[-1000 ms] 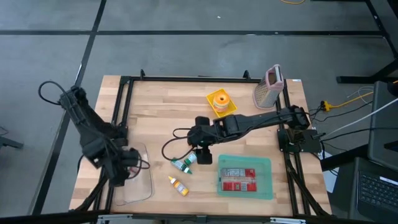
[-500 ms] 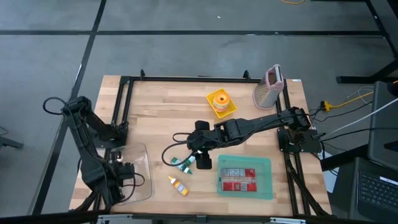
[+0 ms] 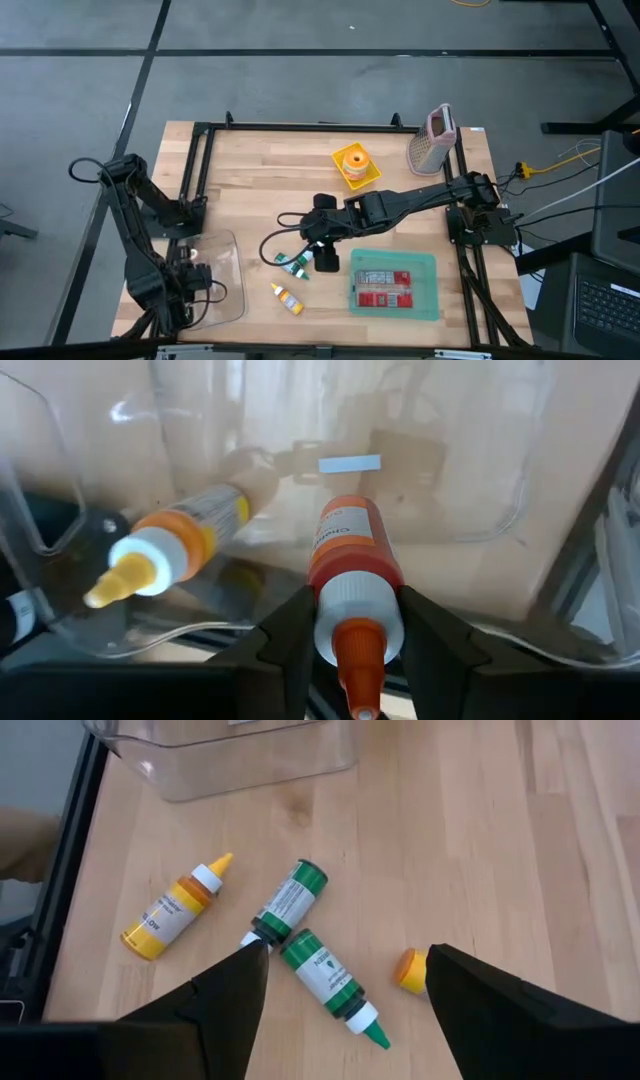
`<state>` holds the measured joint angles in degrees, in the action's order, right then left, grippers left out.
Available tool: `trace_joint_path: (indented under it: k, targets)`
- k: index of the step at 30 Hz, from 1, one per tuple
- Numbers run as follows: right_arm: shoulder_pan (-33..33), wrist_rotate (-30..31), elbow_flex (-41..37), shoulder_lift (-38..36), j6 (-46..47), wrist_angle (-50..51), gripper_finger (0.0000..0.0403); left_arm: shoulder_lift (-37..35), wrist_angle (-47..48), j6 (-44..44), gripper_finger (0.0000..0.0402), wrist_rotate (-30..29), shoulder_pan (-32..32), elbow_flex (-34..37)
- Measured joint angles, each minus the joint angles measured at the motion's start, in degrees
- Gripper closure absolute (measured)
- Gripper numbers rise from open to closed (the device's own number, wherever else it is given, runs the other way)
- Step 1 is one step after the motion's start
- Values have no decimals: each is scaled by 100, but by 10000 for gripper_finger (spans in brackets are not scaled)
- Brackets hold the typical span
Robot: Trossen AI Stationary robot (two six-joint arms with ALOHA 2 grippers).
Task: Pick & Place Food Item
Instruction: Put the orange food coloring bottle into the transparent bin
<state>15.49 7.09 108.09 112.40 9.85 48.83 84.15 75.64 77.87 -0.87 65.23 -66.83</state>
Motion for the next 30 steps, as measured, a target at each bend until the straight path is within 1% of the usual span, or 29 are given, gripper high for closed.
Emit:
trace_joint_path:
  k: [7,15,21,30]
  targets:
    - [17,0,0,0,9,-30,135,-163,-361,67,286,132,-2,370]
    - [112,0,0,0,17,-50,135,-563,-728,114,286,59,-6,848]
    - [151,89,0,0,5,-67,135,-709,-851,147,286,64,-18,1186]
    - [151,107,0,0,-21,-141,135,-718,-1023,87,286,49,-50,1242]
